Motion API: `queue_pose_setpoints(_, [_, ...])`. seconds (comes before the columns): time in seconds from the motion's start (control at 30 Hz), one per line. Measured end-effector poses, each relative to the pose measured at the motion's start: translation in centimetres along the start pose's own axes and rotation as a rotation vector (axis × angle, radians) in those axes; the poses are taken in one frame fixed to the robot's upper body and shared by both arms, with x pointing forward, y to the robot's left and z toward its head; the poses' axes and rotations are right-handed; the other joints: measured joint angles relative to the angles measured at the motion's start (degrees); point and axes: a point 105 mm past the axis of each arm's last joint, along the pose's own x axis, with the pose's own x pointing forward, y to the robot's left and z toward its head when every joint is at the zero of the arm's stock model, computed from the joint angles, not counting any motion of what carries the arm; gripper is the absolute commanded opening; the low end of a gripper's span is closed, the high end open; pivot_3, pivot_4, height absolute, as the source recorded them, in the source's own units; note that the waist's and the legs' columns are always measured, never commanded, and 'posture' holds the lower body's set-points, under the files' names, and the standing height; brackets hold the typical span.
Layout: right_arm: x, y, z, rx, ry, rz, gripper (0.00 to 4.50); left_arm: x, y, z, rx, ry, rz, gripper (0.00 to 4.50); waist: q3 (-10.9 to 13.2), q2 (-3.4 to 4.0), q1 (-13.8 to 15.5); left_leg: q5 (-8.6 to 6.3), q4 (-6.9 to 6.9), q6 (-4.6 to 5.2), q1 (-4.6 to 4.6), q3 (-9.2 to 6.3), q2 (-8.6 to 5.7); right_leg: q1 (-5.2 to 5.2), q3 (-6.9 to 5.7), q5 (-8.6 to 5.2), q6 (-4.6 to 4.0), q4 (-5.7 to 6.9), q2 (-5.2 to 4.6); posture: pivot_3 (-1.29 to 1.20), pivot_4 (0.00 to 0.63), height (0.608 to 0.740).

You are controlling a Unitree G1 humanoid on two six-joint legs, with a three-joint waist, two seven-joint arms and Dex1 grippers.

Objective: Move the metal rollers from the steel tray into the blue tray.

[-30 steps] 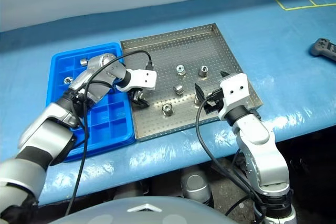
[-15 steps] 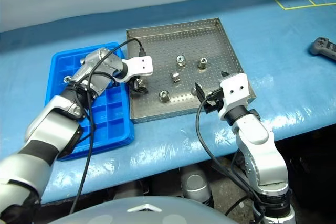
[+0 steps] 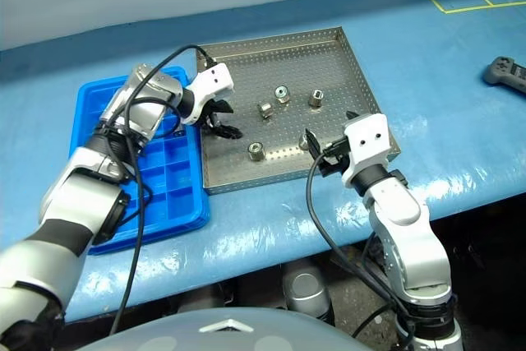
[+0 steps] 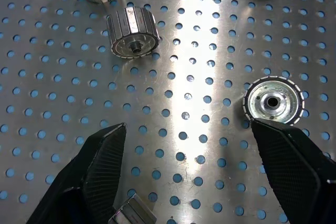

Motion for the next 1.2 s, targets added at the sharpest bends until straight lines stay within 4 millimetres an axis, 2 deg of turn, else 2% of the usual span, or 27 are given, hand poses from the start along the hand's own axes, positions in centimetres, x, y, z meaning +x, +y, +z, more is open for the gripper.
queue_pose_setpoints(0.17, [0.3,0.6,0.0,0.022,-0.015,0.005,4.5,0.1,1.4,0.4,-0.016,0.037,0.099,4.15,0.0,-0.01,-0.1,0.0,-0.01,0.0,-0.02,0.01,0.0,0.0,0.0,0.0,0.0,-0.03,-0.01,-0.35,0.15,0.74])
queue_pose_setpoints(0.37, [0.6,1.0,-0.1,0.04,-0.033,-0.01,4.5,-1.0,3.7,0.5,-0.005,0.072,0.205,4.15,0.0,-0.03,-1.1,-0.01,-0.04,0.0,-0.02,0.04,0.0,-0.02,0.02,0.0,0.0,-0.04,-0.01,-0.39,0.15,0.74])
queue_pose_setpoints(0.5, [1.0,1.7,0.0,0.059,-0.06,-0.001,4.5,-2.7,4.4,2.4,0.008,0.067,0.188,4.15,0.0,-0.08,-2.1,-0.01,-0.1,0.0,-0.04,0.06,-0.01,-0.04,0.02,0.0,0.01,-0.1,-0.02,-0.41,0.15,0.74])
queue_pose_setpoints(0.6, [1.6,2.4,-0.1,0.067,-0.063,0.018,4.5,-2.8,4.0,3.2,0.038,0.061,0.159,4.15,0.0,-0.07,-3.2,-0.01,-0.19,0.0,0.0,0.14,-0.02,-0.04,0.09,0.0,0.01,-0.13,-0.06,-0.41,0.15,0.74])
queue_pose_setpoints(0.77, [1.7,2.6,0.1,0.058,-0.069,0.029,4.5,-1.1,3.0,2.4,0.036,0.068,0.117,4.15,0.0,-0.08,-4.3,-0.01,-0.23,0.0,0.04,0.14,0.0,-0.05,0.11,-0.01,0.02,-0.12,-0.05,-0.36,0.15,0.74])
queue_pose_setpoints(0.97, [1.3,2.2,-0.3,0.017,-0.017,0.062,4.5,0.2,2.3,0.4,0.036,0.083,0.118,4.15,0.1,-0.09,-3.5,-0.01,-0.18,0.0,0.09,0.15,-0.01,-0.04,0.15,-0.01,0.02,-0.01,-0.05,-0.32,0.15,0.74])
queue_pose_setpoints(1.1, [1.1,1.5,-0.2,0.003,-0.003,0.056,4.5,0.0,2.8,-0.9,0.074,0.125,0.177,4.15,0.1,-0.09,-2.7,-0.01,-0.18,0.0,0.09,0.16,-0.01,-0.04,0.15,-0.01,0.02,-0.01,-0.04,-0.32,0.15,0.74])
queue_pose_setpoints(1.2, [1.2,1.5,-0.1,0.007,0.001,0.054,4.5,-0.1,3.0,-0.9,0.084,0.128,0.195,4.15,0.1,-0.09,-2.1,-0.01,-0.18,0.0,0.08,0.16,-0.02,-0.05,0.15,-0.01,0.02,-0.02,-0.05,-0.32,0.15,0.74])
